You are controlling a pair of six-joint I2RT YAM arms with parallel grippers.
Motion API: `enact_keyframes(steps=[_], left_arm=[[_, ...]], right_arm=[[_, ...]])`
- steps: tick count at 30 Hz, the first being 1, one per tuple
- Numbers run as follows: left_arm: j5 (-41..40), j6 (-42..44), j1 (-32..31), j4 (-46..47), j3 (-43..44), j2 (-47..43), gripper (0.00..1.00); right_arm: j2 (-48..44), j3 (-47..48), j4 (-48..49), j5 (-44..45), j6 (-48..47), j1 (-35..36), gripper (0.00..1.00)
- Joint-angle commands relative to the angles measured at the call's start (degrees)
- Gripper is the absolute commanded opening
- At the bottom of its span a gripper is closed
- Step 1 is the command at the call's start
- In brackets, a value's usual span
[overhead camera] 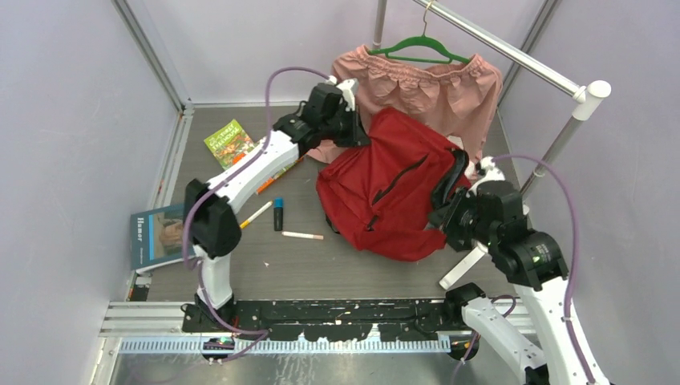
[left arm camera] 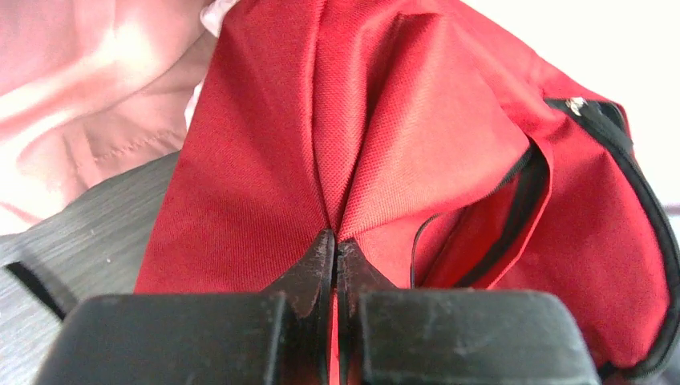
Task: Pack the student bag
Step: Adjust the student bag at the center of the board.
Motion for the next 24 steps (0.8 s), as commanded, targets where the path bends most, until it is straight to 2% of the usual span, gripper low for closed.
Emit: enact_keyframes(steps=[1,2,3,4,5,6,7,10,14,19,24], left_arm=[[0.9,2.9,-0.2,2.0,8.2,6.8,0.0],[0.4,3.7,-0.2,1.9,10.5,8.6,0.01],[-0.2,4.1,-0.2,1.0,12.5,10.6,0.18],[-0.9,4.4,-0.1,-0.7,14.9,12.4,0.43],[-1.4,4.5,-0.2,-3.1,17.7,14.3,0.59],[-1.5,4.8,-0.3,-6.1,20.4,15.9,0.65],[-1.3,5.2,-0.5,-8.6,22.6,17.0,0.68],[-2.9,7.4,-2.1,-12.5,23.5,15.3,0.7],[-7.2,8.4,-4.2,-12.4,13.6,5.1,0.7],[-12.7,4.4,-4.3,-7.8,-9.3,-9.4,0.63],[-19.1,2.5,-4.2,-7.5,-25.2,-21.1,0.69]], right_arm=[[-3.6,-10.4,4.2,-12.2,5.7,0.0,0.28],[-4.7,-13.7,4.6,-12.8,6.4,0.1,0.45],[-5.6,-15.0,4.6,-12.9,6.8,0.1,0.59],[-6.3,-16.4,4.0,-12.2,6.9,0.1,0.71],[-6.6,-16.7,2.3,-10.5,6.7,0.1,0.79],[-6.4,-15.9,1.0,-8.5,6.1,0.1,0.82],[-5.7,-14.3,-0.9,-5.8,4.8,0.1,0.85],[-3.9,-8.4,-5.0,2.1,2.2,0.1,0.89],[-2.7,-6.7,-1.0,1.4,2.2,0.1,0.86],[2.5,-10.6,4.3,-2.1,3.6,0.1,0.56],[11.4,-13.1,3.4,-0.8,2.6,0.2,0.52]])
